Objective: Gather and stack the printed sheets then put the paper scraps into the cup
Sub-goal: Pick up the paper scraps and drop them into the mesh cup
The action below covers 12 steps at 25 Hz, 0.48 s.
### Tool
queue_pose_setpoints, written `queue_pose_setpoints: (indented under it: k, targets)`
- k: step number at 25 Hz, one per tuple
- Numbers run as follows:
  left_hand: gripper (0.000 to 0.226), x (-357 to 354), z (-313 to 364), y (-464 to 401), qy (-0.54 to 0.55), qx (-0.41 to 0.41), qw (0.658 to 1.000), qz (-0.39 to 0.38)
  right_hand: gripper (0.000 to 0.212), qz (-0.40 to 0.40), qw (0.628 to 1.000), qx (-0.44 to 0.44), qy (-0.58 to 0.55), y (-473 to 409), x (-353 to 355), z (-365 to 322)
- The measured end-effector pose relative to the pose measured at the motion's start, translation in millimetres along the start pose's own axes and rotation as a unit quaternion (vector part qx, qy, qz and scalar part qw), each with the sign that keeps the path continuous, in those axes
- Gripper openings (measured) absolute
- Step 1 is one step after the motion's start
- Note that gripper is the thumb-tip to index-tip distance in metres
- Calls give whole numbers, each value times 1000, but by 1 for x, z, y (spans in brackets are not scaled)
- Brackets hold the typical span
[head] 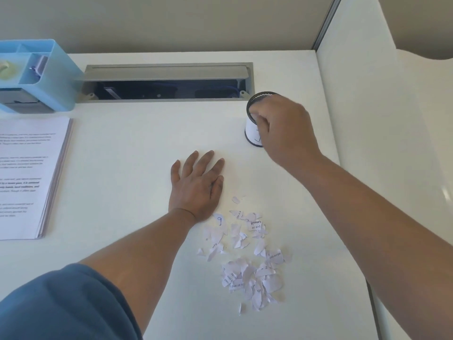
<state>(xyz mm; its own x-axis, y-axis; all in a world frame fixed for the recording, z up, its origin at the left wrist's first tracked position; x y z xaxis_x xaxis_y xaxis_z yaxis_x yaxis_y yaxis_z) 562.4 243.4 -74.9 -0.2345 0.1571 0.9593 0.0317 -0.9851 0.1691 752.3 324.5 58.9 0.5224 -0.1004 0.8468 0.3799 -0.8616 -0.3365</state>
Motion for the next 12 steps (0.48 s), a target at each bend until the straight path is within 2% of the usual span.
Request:
queue_pose_setpoints:
  k: [1,4,6,9,12]
  targets:
    - [54,0,0,0,-1,1,1000,0,21,-21,999,7,-28,17,-6,-8]
    - [50,-2,-1,-1,-1,4,1000,-1,25,-229,971,-42,-53,76,-47,-24]
    - [49,-2,-1,0,-2,6,1000,1,40,-319,943,-75,-60,111,-67,-33]
    - [49,-3,-2,-1,-1,6,1000,5,52,-298,949,-75,-70,134,-85,-55]
    - [49,-4,-2,-2,0,9,1000,1,43,-253,964,-73,-39,140,-102,-71]
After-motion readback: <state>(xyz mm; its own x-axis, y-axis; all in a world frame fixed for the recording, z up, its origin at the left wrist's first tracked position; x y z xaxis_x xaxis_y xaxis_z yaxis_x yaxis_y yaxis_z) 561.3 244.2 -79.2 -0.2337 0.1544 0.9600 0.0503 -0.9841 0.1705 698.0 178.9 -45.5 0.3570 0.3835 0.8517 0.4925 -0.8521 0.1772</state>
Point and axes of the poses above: each hand's wrist, its own y-axis away from the middle knuckle, its own x-axis out of the back of the hand, z = x × y, the point moved 5 cm from there along -y, towards the middle knuckle, and after that the axes turned 8 degrees about x, right-handed, at the moved point
